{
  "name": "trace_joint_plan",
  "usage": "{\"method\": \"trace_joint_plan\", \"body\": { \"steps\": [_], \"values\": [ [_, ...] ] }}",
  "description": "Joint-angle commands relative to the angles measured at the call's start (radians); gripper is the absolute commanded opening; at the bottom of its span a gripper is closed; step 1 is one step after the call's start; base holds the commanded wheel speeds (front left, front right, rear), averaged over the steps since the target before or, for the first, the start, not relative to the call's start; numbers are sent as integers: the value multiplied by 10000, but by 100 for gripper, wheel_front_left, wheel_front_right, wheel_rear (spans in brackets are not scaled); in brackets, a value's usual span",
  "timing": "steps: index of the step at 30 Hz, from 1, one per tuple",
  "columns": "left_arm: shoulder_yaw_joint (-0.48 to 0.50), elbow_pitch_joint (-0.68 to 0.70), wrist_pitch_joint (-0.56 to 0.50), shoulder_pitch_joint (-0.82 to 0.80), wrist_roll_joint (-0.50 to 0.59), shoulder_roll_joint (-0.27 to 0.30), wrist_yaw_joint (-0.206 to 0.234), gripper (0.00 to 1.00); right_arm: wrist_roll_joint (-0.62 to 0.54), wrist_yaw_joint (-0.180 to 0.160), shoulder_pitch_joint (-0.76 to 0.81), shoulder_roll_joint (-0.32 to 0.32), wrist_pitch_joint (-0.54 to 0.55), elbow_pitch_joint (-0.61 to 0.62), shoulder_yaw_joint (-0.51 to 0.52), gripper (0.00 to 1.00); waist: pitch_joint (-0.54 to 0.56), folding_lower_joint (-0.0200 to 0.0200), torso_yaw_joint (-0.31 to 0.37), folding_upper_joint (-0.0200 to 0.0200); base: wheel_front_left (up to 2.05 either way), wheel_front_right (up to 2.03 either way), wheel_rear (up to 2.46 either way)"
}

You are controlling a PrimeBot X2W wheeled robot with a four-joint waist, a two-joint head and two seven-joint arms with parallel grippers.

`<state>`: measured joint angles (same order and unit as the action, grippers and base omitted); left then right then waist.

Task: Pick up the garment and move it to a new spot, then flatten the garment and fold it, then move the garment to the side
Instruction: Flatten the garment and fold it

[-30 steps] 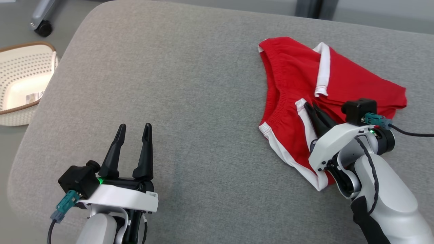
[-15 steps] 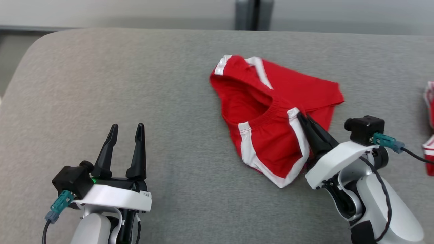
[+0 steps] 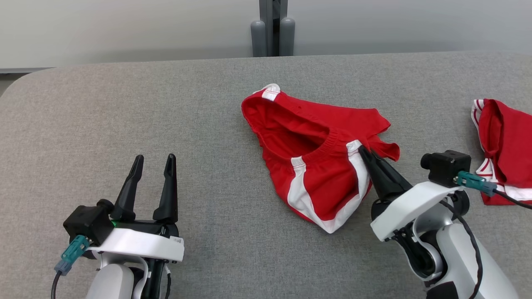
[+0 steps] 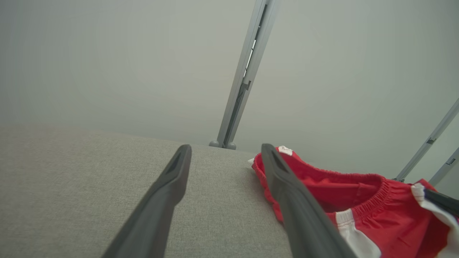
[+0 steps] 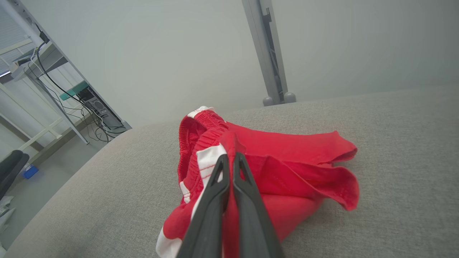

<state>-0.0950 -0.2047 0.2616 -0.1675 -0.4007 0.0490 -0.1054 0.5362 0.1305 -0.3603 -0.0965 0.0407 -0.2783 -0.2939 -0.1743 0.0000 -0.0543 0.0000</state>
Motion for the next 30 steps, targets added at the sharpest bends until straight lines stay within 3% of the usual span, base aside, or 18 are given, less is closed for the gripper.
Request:
{"method": "trace_joint_plan", "body": {
  "steps": [1,8,9,10,15,20,25,30],
  "values": [
    [42,16,28,55,43,37,-47,100,-43,6,69,-36,4,27,77,0,1,0,0,0,0,0,0],
    [41,-2,28,117,-39,37,-59,100,-350,6,779,38,176,26,827,0,37,0,88,0,0,0,0],
    [52,-3,28,127,-50,34,-52,100,-455,6,933,65,278,-40,886,29,47,0,125,0,0,0,0],
    [57,-12,28,130,-54,34,-50,100,-565,6,1076,96,391,-139,1006,100,57,0,161,0,0,0,0],
    [115,-40,28,99,-18,38,-58,100,-1534,6,1478,241,746,-520,1662,100,92,0,374,0,0,0,0],
    [186,-32,28,110,44,35,-72,100,-2070,6,1472,397,467,-140,2054,100,133,0,655,0,0,0,0],
    [167,-35,28,3,42,35,-83,100,-2569,6,1339,412,-638,956,1465,100,141,0,850,0,0,0,0],
    [108,1,28,-40,33,37,-88,100,-3667,4,1512,58,-1472,1091,524,100,100,0,871,0,0,0,0]
  ]
}}
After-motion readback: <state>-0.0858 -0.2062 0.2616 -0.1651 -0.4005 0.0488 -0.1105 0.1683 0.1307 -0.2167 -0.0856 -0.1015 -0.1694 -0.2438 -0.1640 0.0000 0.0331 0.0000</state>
